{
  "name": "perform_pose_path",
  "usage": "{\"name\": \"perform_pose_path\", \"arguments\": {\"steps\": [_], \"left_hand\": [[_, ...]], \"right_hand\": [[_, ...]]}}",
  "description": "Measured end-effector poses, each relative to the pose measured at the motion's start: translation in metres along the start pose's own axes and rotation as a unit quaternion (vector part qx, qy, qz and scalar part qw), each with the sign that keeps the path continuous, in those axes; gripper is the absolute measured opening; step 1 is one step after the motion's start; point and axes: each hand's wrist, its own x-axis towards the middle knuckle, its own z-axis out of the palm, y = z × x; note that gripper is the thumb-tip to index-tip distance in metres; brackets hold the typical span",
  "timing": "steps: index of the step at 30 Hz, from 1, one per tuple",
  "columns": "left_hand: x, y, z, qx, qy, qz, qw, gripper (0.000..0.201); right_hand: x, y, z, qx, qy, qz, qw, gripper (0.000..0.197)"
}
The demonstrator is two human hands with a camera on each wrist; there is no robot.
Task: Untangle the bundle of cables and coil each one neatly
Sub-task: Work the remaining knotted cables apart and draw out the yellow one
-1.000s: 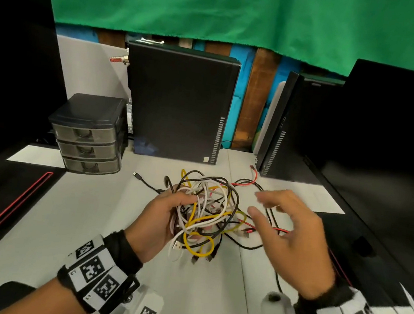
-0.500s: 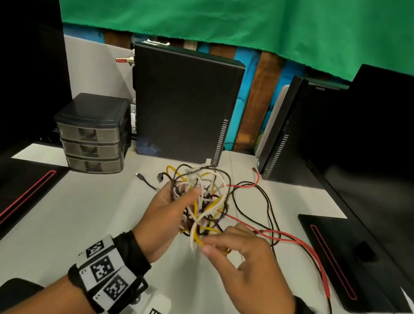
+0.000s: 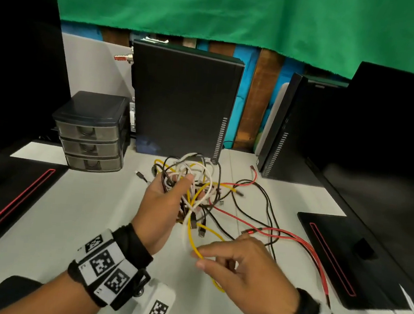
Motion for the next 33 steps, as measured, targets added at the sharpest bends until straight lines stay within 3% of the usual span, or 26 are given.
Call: {"name": "perform_pose_path", "arguments": {"steps": [3, 5, 8, 10, 12, 15, 17, 22, 24, 26, 28, 29, 31, 33], "left_hand": [[0.015, 0.016, -0.013, -0.024, 0.041, 0.022, 0.999, 0.034], [0.023, 0.029, -0.024, -0.048, 0.071, 0.038, 0.996, 0.036], [0.03, 0.04, -0.035, -0.073, 0.101, 0.055, 0.991, 0.036], [0.029, 0.038, -0.032, -0.073, 0.095, 0.06, 0.991, 0.036], [0.026, 0.03, -0.024, -0.066, 0.081, 0.061, 0.993, 0.035], [0.018, 0.024, -0.013, -0.062, 0.065, 0.052, 0.995, 0.036], [0.012, 0.021, -0.007, -0.063, 0.048, 0.047, 0.996, 0.035], [-0.003, 0.003, 0.005, -0.053, 0.038, 0.033, 0.997, 0.038], [-0.006, -0.002, 0.007, -0.046, 0.047, 0.033, 0.997, 0.043], [-0.006, -0.001, 0.006, -0.042, 0.06, 0.041, 0.996, 0.052], [-0.001, 0.004, 0.003, -0.051, 0.074, 0.053, 0.995, 0.045], [0.002, 0.009, 0.0, -0.058, 0.079, 0.055, 0.994, 0.04], [0.009, 0.02, -0.006, -0.071, 0.088, 0.058, 0.992, 0.035], [0.016, 0.034, -0.016, -0.085, 0.096, 0.06, 0.99, 0.036]], "right_hand": [[-0.002, 0.004, -0.025, -0.051, -0.009, -0.004, 0.999, 0.011], [-0.006, 0.013, -0.048, -0.079, -0.043, 0.056, 0.994, 0.007], [-0.013, 0.035, -0.07, -0.085, -0.05, 0.158, 0.982, 0.034], [-0.011, 0.042, -0.071, -0.124, -0.029, 0.165, 0.978, 0.05], [-0.007, 0.036, -0.062, -0.126, -0.01, 0.139, 0.982, 0.052], [-0.001, 0.01, -0.043, -0.065, 0.083, 0.066, 0.992, 0.035], [0.0, -0.007, -0.025, 0.001, 0.13, 0.041, 0.991, 0.042], [0.006, -0.023, 0.019, 0.138, 0.155, 0.127, 0.97, 0.04], [0.006, -0.025, 0.024, 0.192, 0.118, 0.161, 0.961, 0.033], [0.003, -0.027, 0.021, 0.224, 0.036, 0.172, 0.959, 0.037], [0.001, -0.03, 0.017, 0.24, -0.035, 0.169, 0.955, 0.039], [0.0, -0.032, 0.014, 0.248, -0.051, 0.158, 0.954, 0.027], [-0.002, -0.031, 0.001, 0.225, -0.074, 0.121, 0.964, 0.008], [-0.005, -0.025, -0.017, 0.161, -0.114, 0.091, 0.976, 0.012]]}}
